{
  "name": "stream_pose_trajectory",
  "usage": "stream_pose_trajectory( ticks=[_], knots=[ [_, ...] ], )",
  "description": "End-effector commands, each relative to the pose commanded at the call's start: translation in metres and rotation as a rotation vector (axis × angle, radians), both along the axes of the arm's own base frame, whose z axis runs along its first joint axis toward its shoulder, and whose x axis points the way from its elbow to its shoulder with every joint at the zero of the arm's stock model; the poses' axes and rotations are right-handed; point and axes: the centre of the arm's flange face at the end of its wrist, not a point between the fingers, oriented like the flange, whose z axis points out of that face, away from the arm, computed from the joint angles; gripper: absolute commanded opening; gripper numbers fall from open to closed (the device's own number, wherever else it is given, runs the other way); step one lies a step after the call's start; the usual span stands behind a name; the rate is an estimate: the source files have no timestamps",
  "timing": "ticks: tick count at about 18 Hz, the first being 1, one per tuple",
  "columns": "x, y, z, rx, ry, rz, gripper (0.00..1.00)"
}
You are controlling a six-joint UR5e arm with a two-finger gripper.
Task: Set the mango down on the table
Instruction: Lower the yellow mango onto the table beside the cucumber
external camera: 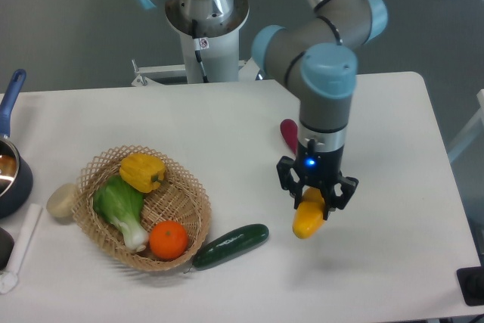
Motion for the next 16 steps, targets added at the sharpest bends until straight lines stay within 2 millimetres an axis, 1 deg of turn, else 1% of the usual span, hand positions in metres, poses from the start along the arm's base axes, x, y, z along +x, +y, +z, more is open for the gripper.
stream_pose_trajectory(
  ticks=[2,3,7,11,14,15,16],
  knots=[
    [-0.008,-0.009,-0.017,0.055,-0.056,-0.014,0.1],
    [-0.01,-0.01,-0.025,0.051,-0.059,-0.032,0.1],
    [-0.009,-0.013,-0.061,0.021,-0.113,-0.036,0.1],
    [-0.005,-0.014,-0.072,0.008,-0.133,-0.034,0.1],
    [0.003,-0.018,-0.082,-0.002,-0.152,-0.04,0.1],
    [0.003,-0.018,-0.082,-0.003,-0.153,-0.04,0.11],
    [0.003,-0.018,-0.082,-0.003,-0.153,-0.04,0.16]
  ],
)
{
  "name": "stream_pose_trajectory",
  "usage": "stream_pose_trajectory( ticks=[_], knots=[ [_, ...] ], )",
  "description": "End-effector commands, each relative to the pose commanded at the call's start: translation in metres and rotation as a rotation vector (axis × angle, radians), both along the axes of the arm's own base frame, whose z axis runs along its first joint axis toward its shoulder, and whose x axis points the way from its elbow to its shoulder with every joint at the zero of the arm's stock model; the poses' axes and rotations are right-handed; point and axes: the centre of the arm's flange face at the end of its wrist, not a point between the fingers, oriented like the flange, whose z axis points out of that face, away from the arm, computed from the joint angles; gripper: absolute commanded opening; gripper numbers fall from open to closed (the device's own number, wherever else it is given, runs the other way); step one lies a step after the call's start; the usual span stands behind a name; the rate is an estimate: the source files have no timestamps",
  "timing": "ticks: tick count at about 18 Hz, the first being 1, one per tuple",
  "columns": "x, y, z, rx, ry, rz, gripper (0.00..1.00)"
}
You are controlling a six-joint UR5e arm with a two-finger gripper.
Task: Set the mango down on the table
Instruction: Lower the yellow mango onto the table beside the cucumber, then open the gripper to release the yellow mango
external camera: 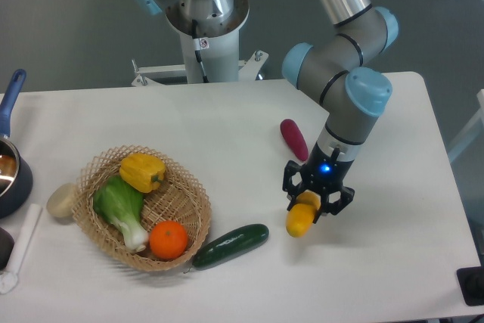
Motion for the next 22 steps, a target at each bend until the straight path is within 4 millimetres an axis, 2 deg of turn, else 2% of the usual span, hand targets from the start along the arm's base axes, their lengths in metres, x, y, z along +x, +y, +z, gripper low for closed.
stream_pose_trajectory(
  ticks=[1,3,10,12,15,22],
  knots=[
    [0.0004,-0.0002,-0.0006,0.0,-0.001,-0.001,0.26],
    [0.0038,-0.0008,-0.0035,-0.004,-0.007,-0.004,0.38],
    [0.0052,-0.0035,-0.0072,-0.061,0.018,-0.005,0.39],
    [0.0052,-0.0036,-0.0072,-0.061,0.02,-0.009,0.47],
    [0.0051,-0.0035,-0.0061,-0.059,0.023,-0.01,0.52],
    [0.0017,-0.0031,-0.0012,-0.052,0.055,-0.049,0.96]
  ],
)
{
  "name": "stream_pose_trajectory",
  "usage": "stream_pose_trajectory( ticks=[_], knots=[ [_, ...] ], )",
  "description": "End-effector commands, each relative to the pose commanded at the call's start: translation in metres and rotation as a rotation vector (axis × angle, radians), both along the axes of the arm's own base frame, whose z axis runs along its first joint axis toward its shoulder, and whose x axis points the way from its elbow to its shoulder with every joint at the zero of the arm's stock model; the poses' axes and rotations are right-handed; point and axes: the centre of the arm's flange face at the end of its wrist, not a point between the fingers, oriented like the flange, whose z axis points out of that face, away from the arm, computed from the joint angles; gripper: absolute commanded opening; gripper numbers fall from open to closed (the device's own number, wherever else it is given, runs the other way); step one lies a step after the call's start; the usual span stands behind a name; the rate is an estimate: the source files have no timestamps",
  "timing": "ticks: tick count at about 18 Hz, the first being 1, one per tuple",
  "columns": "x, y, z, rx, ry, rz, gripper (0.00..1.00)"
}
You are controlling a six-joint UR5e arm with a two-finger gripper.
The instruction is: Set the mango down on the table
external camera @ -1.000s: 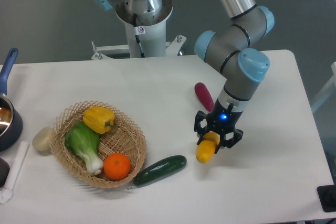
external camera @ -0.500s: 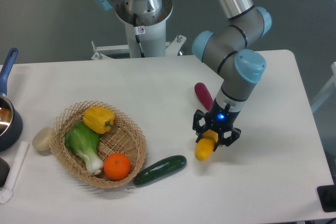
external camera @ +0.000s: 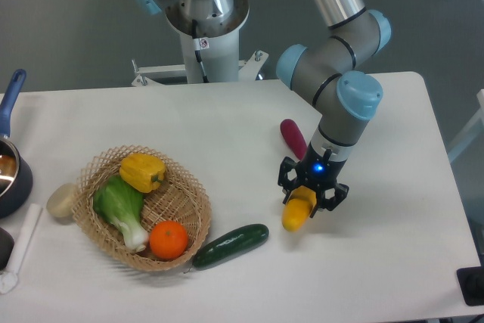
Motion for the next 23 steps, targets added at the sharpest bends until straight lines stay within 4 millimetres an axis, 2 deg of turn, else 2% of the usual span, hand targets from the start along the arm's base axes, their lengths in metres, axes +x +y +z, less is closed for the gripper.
stream_pose_trajectory(
  ticks=[1,5,7,11,15,17,21,23],
  knots=[
    [-0.001,0.001,0.003,0.003,0.006,0.001,0.99],
    [-0.004,0.001,0.013,0.011,0.022,0.006,1.0],
    [-0.007,0.002,0.035,0.028,0.055,0.011,1.0],
    [-0.004,0.001,0.115,0.089,0.179,0.012,1.0],
    [-0.01,0.002,0.191,0.148,0.311,0.012,1.0],
    [-0.007,-0.003,0.228,0.169,0.369,0.021,1.0],
    [-0.025,-0.04,0.266,0.118,0.47,0.09,1.0],
    [-0.033,-0.049,0.277,0.105,0.486,0.093,1.0]
  ],
)
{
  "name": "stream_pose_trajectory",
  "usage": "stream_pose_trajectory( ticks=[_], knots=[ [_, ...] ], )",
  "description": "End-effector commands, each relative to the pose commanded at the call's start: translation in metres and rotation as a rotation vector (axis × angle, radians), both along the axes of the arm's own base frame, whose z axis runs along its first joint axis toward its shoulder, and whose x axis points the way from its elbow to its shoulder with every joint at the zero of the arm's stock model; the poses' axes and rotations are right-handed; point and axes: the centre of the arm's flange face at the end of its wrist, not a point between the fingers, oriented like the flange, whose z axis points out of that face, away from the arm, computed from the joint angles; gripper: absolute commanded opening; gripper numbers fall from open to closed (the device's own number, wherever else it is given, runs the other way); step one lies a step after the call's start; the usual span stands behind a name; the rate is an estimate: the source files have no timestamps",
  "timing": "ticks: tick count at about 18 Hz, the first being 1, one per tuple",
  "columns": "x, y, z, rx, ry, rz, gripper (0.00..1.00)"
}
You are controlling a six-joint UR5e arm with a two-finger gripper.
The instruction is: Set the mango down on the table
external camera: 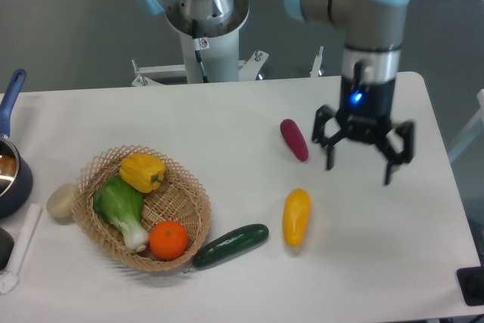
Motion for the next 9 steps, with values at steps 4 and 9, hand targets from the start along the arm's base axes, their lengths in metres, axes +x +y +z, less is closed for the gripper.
stream_pose_trajectory(
  ticks=[4,9],
  knots=[
    [0.007,-0.026,0.009,-0.178,0.036,-0.09,1.0],
    [0.016,-0.051,0.014,-0.323,0.063,-0.162,1.0]
  ],
)
